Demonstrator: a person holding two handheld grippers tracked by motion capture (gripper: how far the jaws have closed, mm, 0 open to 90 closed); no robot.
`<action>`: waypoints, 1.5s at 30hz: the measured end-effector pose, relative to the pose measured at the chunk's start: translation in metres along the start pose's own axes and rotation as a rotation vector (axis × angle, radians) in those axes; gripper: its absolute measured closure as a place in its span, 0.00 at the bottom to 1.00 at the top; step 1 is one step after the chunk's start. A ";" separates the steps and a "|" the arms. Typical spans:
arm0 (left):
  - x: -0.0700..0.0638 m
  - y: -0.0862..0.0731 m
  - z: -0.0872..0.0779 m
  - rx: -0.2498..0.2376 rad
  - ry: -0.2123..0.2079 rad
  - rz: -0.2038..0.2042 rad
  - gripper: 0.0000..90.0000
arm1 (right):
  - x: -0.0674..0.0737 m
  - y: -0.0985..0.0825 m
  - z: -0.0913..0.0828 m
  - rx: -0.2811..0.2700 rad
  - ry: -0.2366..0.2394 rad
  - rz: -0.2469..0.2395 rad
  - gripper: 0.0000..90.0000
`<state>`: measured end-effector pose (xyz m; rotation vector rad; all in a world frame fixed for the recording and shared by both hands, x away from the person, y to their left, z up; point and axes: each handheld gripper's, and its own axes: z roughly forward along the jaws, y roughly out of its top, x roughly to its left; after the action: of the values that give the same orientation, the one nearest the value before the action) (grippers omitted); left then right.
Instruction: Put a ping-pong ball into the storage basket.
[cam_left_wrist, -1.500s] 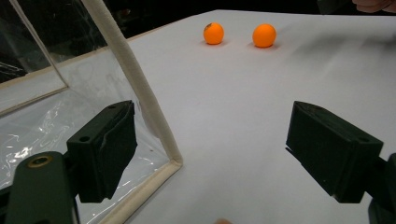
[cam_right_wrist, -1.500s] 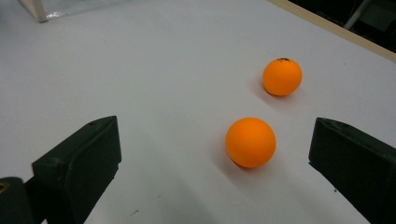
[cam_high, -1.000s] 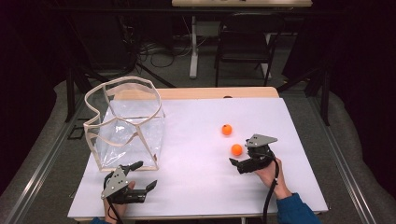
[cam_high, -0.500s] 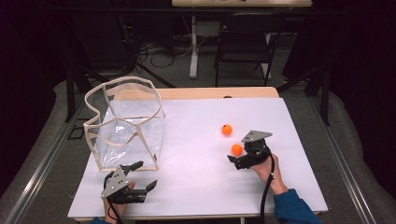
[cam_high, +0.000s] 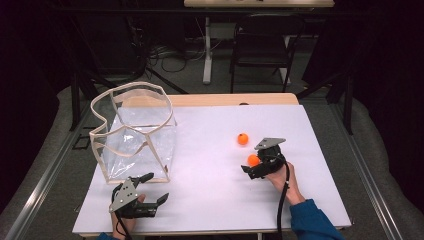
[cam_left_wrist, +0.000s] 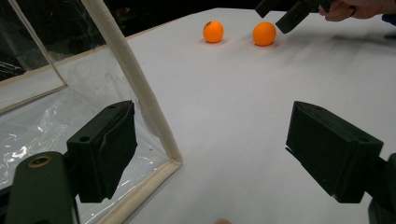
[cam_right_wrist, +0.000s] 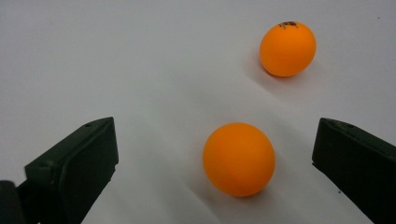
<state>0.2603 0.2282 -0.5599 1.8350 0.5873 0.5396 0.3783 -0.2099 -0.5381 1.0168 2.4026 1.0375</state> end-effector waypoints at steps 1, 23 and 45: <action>0.000 0.000 0.000 -0.001 -0.001 0.002 0.18 | 0.000 0.000 0.001 0.002 0.001 0.003 0.00; 0.000 0.000 -0.001 0.004 -0.004 0.005 0.18 | -0.002 -0.002 0.010 0.085 -0.035 0.024 0.34; 0.000 0.000 0.000 0.006 -0.006 -0.001 0.18 | -0.005 -0.004 0.009 0.112 -0.070 0.036 0.56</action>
<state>0.2600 0.2287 -0.5601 1.8415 0.5868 0.5316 0.3842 -0.2110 -0.5473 1.1184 2.4171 0.8718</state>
